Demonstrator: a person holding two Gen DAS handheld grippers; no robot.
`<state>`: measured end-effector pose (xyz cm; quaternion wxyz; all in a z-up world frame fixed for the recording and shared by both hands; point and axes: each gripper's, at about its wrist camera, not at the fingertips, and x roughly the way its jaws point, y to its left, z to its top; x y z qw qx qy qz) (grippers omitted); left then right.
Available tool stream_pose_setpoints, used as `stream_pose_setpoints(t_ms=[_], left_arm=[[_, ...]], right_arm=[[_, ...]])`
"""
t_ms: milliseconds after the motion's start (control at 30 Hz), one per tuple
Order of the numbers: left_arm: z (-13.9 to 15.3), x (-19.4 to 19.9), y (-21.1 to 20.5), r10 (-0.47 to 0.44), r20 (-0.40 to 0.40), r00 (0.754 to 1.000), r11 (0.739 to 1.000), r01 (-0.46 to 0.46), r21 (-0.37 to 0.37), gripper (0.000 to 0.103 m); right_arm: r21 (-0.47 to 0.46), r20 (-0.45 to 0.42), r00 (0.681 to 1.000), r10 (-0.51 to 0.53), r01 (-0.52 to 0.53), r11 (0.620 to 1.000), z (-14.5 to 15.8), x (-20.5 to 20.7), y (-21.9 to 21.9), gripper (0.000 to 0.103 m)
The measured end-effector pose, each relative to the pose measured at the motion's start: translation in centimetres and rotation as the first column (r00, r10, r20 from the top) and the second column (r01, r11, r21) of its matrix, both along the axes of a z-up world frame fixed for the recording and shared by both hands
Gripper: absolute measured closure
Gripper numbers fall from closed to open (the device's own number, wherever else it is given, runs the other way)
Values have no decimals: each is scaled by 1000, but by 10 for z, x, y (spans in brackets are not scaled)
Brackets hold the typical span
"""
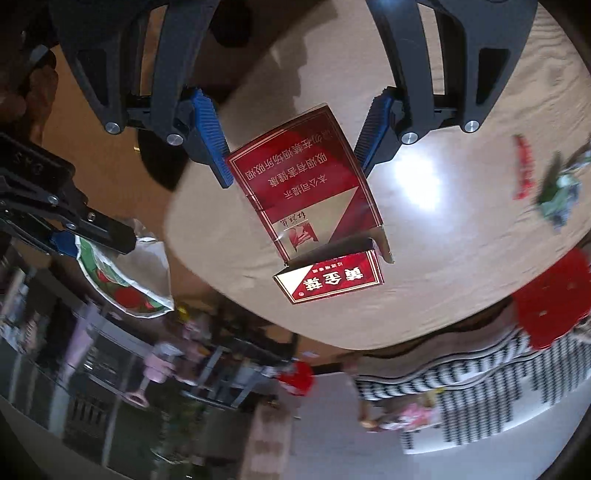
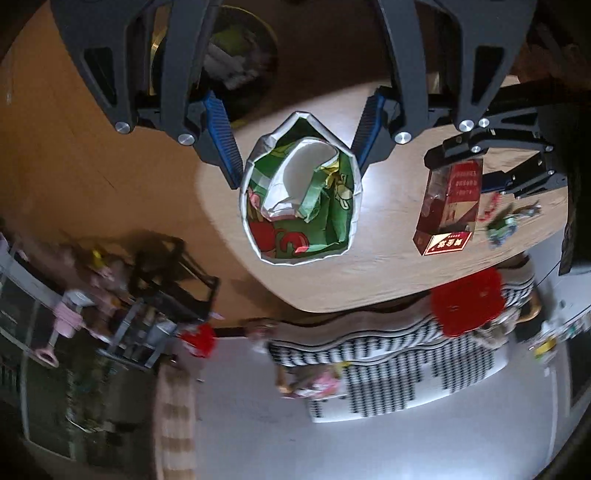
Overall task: Collect trash
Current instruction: 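Carry cigarette pack and paper bag to the black bin and release both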
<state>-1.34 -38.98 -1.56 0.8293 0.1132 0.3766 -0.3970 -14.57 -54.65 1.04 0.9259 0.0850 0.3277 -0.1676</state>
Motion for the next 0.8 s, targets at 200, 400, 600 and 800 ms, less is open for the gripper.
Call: stream_pose_setpoints(t_ms=[200, 400, 600, 800], left_arm=[[-19, -42, -56, -135, -13, 991, 991, 135, 19, 39], [-44, -77, -97, -244, -52, 968, 968, 246, 42, 39], [-69, -96, -122, -304, -86, 949, 947, 311, 80, 39], [-75, -93, -133, -318, -101, 943, 941, 327, 91, 39]], right_arm=[[41, -26, 994, -107, 108, 993, -20, -55, -58, 45], [121, -86, 983, -164, 174, 977, -47, -92, -98, 45], [198, -156, 968, -194, 223, 954, -71, -104, -127, 45], [198, -169, 965, -200, 232, 952, -73, -105, -129, 45]])
